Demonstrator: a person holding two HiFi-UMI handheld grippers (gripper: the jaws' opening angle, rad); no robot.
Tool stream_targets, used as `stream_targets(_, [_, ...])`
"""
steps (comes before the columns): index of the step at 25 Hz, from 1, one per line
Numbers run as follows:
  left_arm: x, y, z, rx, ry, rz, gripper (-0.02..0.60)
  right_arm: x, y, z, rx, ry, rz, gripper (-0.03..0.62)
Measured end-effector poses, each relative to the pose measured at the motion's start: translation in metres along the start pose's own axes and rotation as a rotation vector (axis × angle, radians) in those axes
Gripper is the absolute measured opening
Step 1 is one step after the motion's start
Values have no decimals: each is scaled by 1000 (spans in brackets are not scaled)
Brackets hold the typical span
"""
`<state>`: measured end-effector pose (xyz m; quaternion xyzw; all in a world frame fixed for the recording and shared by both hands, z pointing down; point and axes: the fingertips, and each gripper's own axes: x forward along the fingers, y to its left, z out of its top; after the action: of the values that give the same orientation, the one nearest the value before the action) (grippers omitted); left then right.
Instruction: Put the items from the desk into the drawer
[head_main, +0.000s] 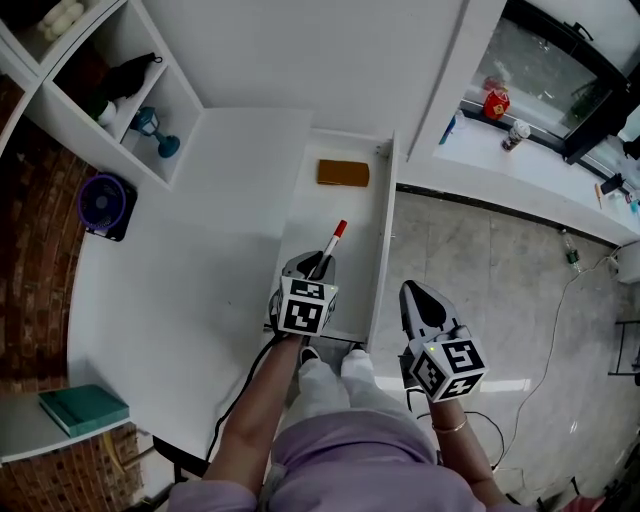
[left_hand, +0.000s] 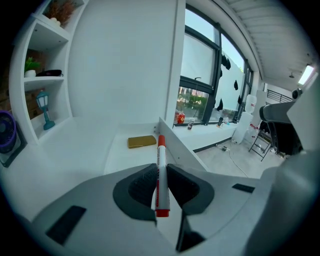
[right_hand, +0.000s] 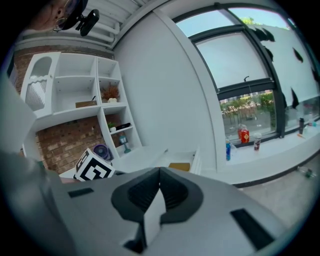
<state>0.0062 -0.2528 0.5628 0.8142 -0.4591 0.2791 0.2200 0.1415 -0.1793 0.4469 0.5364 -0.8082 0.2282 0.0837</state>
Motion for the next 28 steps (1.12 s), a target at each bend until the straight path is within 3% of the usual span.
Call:
stream_targets(7, [30,-3,-7,-35,46,-11,66,3,-20,-2,10,14,-16,3])
stream_targets(16, [75,-4,-18,30,119,-2,66,7,-40,-7,32,38,-44,3])
stream_targets(28, [121,-1,-51,39,246,-4,66,15,-61,-14,68,65,-76,3])
